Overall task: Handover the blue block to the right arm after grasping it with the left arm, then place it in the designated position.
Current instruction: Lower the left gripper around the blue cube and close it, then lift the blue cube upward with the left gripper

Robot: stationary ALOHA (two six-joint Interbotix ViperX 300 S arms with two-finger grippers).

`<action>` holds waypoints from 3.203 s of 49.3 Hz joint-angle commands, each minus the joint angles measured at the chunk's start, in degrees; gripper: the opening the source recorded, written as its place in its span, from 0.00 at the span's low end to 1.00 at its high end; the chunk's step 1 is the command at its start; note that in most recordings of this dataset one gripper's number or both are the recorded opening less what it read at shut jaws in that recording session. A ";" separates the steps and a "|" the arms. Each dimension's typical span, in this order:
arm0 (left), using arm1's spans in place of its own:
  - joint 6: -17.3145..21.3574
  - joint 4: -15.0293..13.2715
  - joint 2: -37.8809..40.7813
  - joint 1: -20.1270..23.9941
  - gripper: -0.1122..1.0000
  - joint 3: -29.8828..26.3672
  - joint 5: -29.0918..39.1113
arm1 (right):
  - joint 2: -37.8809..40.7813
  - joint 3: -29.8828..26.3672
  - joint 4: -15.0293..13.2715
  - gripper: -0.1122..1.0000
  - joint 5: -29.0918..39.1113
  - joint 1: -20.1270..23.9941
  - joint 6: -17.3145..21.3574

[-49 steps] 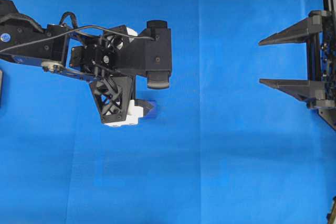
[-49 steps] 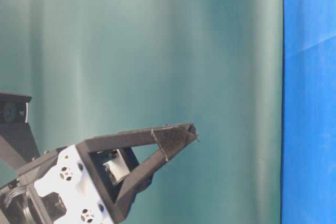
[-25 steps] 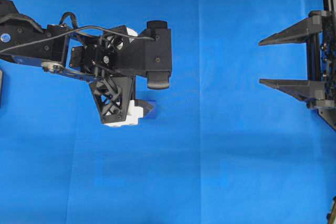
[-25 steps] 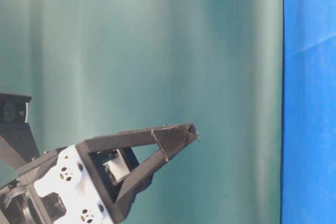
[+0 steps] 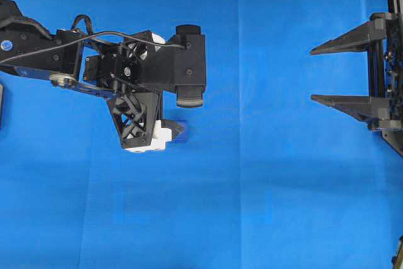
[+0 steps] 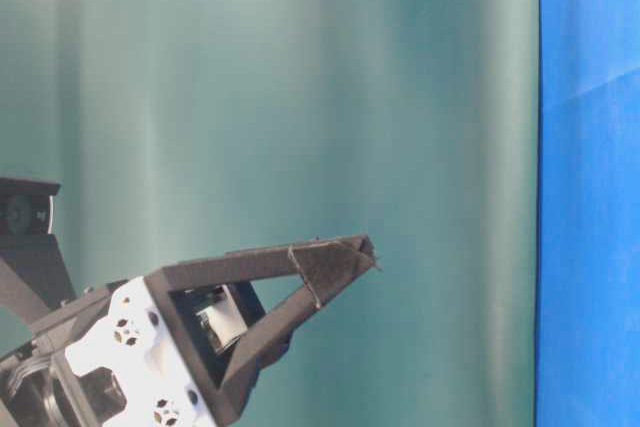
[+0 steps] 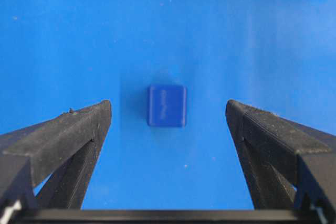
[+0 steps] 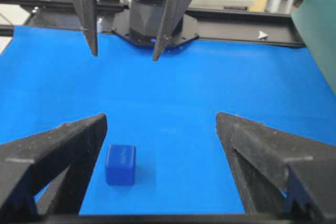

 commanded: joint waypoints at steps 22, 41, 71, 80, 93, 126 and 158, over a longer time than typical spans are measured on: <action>-0.44 0.09 1.93 -0.18 0.94 3.25 -5.54 | 1.14 -1.41 0.18 0.98 -0.26 -0.09 0.09; -0.53 0.18 9.05 -0.97 0.94 9.32 -15.21 | 2.20 -1.23 0.18 0.98 -0.44 -0.09 0.09; -0.70 0.18 16.88 -1.05 0.94 11.78 -22.24 | 2.90 -1.05 0.18 0.98 -0.53 -0.09 0.09; -0.70 0.09 18.19 -1.05 0.94 11.87 -23.12 | 3.25 -1.05 0.18 0.98 -0.53 -0.09 0.09; -0.35 0.18 18.28 -1.05 0.93 11.87 -22.85 | 3.34 -1.05 0.18 0.98 -0.35 -0.09 0.09; 1.41 0.26 17.49 -1.67 0.51 11.16 -20.39 | 3.34 -1.14 0.18 0.98 -0.62 -0.09 0.09; 1.58 0.26 4.31 -2.99 0.51 1.85 -0.35 | 3.34 -1.14 0.18 0.98 -0.62 -0.09 0.00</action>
